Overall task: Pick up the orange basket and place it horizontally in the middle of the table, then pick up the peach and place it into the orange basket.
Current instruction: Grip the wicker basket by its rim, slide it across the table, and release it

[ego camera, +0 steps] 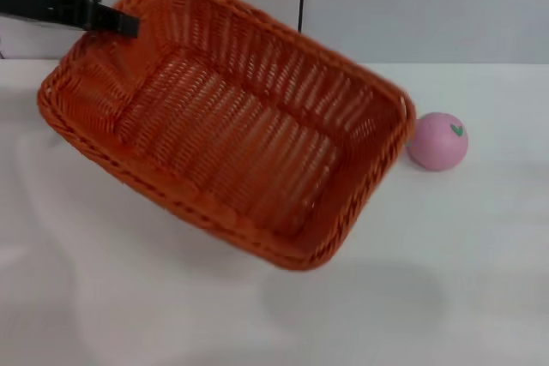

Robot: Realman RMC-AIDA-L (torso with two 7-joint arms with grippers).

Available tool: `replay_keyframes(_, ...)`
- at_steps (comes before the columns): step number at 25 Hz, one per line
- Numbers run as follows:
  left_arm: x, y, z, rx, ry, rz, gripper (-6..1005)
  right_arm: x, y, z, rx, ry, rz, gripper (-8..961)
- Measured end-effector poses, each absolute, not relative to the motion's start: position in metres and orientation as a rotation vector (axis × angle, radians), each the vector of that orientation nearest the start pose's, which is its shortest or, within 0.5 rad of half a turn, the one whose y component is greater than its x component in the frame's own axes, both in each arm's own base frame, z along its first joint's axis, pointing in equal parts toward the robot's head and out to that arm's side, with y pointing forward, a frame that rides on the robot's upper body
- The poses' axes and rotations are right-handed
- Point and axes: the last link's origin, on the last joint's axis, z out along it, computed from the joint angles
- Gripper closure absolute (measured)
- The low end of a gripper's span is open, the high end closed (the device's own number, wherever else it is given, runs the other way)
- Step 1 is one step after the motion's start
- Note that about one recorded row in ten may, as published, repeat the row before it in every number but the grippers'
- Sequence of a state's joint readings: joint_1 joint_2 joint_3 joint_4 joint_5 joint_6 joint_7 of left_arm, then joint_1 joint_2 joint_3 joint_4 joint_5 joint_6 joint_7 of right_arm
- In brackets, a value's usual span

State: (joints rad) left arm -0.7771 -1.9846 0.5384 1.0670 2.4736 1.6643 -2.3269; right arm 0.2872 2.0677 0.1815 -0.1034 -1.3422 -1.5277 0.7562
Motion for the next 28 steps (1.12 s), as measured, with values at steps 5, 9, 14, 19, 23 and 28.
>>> replay_keyframes(5,-0.23,0.393,0.118,-2.332,-1.412,-0.342,823,0.393,0.253,0.089,-1.104,0.685,1.089,373)
replay_keyframes(9,-0.249,0.375,0.117,-2.295,-1.544,-0.352,823,0.392,0.256,0.091,-1.113,0.675,1.089,373)
replay_keyframes(14,-0.268,0.356,0.118,-2.229,-1.658,-0.423,823,0.39,0.259,0.092,-1.121,0.669,1.091,373)
replay_keyframes(19,-0.283,0.339,0.115,-2.165,-1.732,-0.55,823,0.389,0.265,0.093,-1.129,0.67,1.09,374)
replay_keyframes(23,-0.292,0.329,0.109,-2.11,-1.777,-0.619,823,0.388,0.269,0.093,-1.134,0.672,1.087,374)
replay_keyframes(28,-0.3,0.318,0.101,-2.048,-1.822,-0.672,824,0.389,0.272,0.094,-1.139,0.676,1.071,374)
